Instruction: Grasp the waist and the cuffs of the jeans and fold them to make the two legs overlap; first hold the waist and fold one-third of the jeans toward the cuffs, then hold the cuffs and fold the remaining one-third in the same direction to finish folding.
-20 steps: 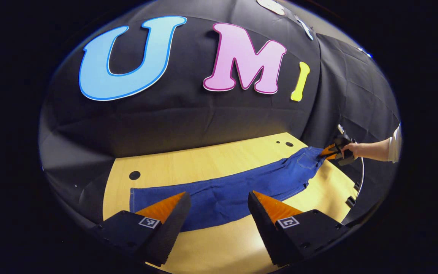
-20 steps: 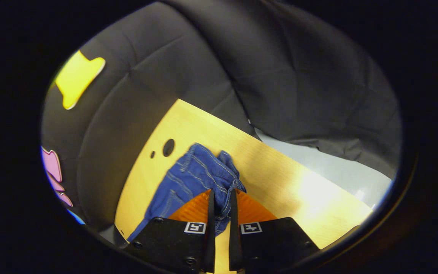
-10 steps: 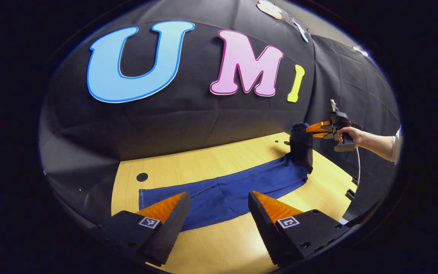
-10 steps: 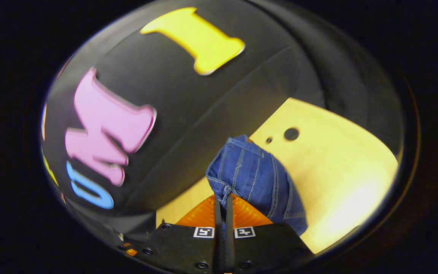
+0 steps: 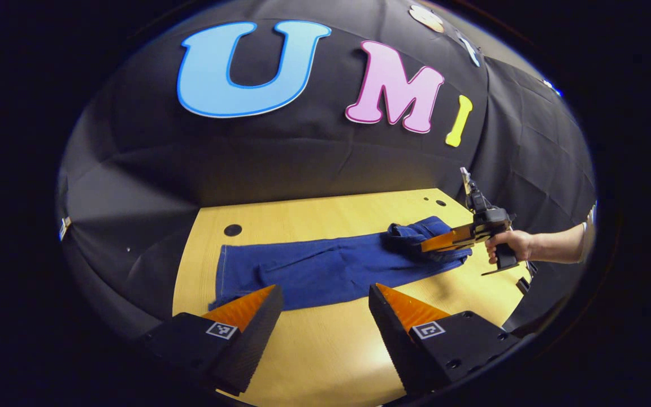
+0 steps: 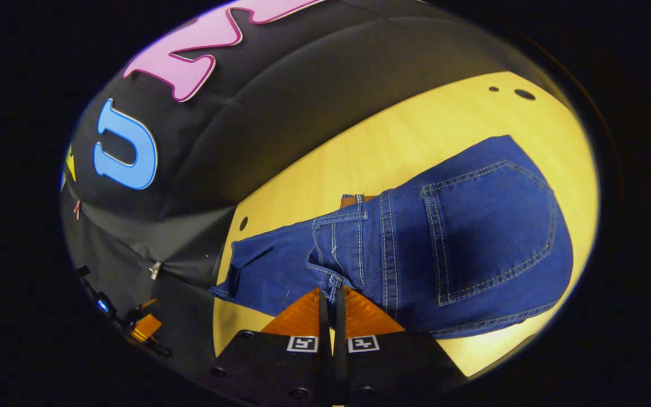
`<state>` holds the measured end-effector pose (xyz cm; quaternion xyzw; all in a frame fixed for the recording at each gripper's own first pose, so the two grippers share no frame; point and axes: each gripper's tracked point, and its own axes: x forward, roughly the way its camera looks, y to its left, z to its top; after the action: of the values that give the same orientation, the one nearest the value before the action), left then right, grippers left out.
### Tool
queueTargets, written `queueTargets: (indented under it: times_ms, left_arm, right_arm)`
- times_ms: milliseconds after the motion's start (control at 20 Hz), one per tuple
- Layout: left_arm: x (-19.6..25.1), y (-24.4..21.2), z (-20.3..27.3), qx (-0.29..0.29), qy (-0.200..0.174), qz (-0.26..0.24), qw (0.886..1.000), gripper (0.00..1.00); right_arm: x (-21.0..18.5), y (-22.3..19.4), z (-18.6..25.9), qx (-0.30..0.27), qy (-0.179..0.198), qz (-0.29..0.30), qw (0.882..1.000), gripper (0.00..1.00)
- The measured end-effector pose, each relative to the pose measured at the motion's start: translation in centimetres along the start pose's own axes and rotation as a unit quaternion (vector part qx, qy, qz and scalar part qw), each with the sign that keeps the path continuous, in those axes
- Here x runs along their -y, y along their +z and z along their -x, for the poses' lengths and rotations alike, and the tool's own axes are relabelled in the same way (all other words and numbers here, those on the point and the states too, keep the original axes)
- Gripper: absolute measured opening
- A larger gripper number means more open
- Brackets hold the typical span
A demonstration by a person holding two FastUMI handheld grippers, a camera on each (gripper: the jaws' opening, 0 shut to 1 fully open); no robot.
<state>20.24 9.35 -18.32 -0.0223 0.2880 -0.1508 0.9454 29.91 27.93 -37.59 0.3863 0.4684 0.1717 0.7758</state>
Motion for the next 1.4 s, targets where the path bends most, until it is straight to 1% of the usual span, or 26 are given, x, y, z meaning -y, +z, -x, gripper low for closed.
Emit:
queueTargets:
  times_ms: [100,150,200,250,300,400,450,550,600,700,750,800,850,900,950,1000,1050,1150,1250,1300,1350,1400]
  left_arm:
    - [-1.0,-0.7,-0.2,-0.004,0.011,0.017,1.0,0.96]
    - [-1.7,-1.1,-0.5,-0.01,0.016,0.032,0.999,0.96]
    - [-2.3,-1.6,-0.8,-0.016,0.021,0.048,0.999,0.96]
    - [-3.3,-2.0,-1.4,-0.025,0.028,0.066,0.997,0.96]
    - [-4.4,-2.4,-1.9,-0.034,0.035,0.087,0.995,0.96]
    - [-6.8,-2.6,-3.3,-0.04,0.045,0.134,0.989,0.96]
    - [-7.9,-2.7,-4.0,-0.046,0.044,0.161,0.985,0.96]
    - [-10.1,-3.2,-5.7,-0.079,0.053,0.205,0.974,0.96]
    - [-11.5,-4.0,-6.7,-0.102,0.063,0.209,0.971,0.97]
    - [-15.5,-4.5,-8.3,-0.136,0.096,0.174,0.971,0.97]
    - [-17.2,-4.0,-9.6,-0.147,0.104,0.152,0.972,0.98]
    - [-18.2,-3.9,-10.5,-0.162,0.099,0.146,0.971,0.97]
    - [-19.1,-4.0,-11.4,-0.183,0.096,0.146,0.967,0.97]
    - [-19.0,-4.2,-12.1,-0.208,0.09,0.143,0.963,0.96]
    - [-19.8,-4.7,-12.7,-0.238,0.099,0.127,0.958,0.97]
    - [-21.4,-5.5,-13.2,-0.271,0.115,0.096,0.951,0.96]
    - [-22.5,-6.3,-13.8,-0.296,0.122,0.07,0.945,0.96]
    - [-23.3,-7.5,-14.4,-0.342,0.121,0.044,0.931,0.97]
    - [-23.9,-8.6,-15.0,-0.374,0.122,0.028,0.919,0.98]
    - [-23.9,-9.6,-14.8,-0.392,0.12,0.031,0.912,0.98]
    - [-23.7,-9.0,-15.4,-0.38,0.116,0.038,0.917,0.99]
    - [-23.7,-9.3,-15.7,-0.384,0.104,0.034,0.917,0.99]
  right_arm:
    - [1.5,0.1,1.1,-0.004,0.0,-0.009,1.0,0.05]
    - [2.1,-0.6,1.9,-0.021,-0.004,-0.021,1.0,0.05]
    - [2.6,-0.6,2.4,-0.037,0.001,-0.033,0.999,0.07]
    - [2.3,0.5,3.4,-0.041,0.021,-0.037,0.998,0.29]
    - [1.9,1.5,4.1,-0.034,0.04,-0.039,0.998,0.47]
    - [0.4,2.4,7.4,-0.026,0.084,-0.038,0.995,0.83]
    - [0.1,3.5,10.1,-0.022,0.101,-0.025,0.994,0.86]
    - [0.2,4.5,14.9,-0.016,0.117,0.013,0.993,0.87]
    - [0.5,5.0,17.0,-0.009,0.118,0.031,0.992,0.87]
    - [1.3,5.6,21.0,0.004,0.113,0.051,0.992,0.87]
    - [1.2,5.8,22.2,0.013,0.113,0.047,0.992,0.87]
    - [1.7,6.1,23.5,0.023,0.109,0.038,0.993,0.87]
    - [2.6,6.0,24.2,0.031,0.103,0.028,0.994,0.87]
    - [3.6,5.9,24.9,0.034,0.093,0.022,0.995,0.87]
    - [4.7,5.5,25.3,0.037,0.081,0.018,0.996,0.87]
    - [5.7,5.1,25.6,0.034,0.07,0.013,0.997,0.87]
    - [6.4,4.7,26.0,0.032,0.062,0.004,0.998,0.87]
    - [7.6,4.2,26.8,0.029,0.051,-0.009,0.998,0.87]
    - [8.4,3.8,26.8,0.027,0.038,-0.007,0.999,0.87]
    - [8.6,3.7,26.8,0.024,0.035,-0.005,0.999,0.87]
    - [8.8,3.5,26.7,0.022,0.031,-0.003,0.999,0.87]
    - [8.9,3.6,26.6,0.022,0.028,-0.003,0.999,0.87]
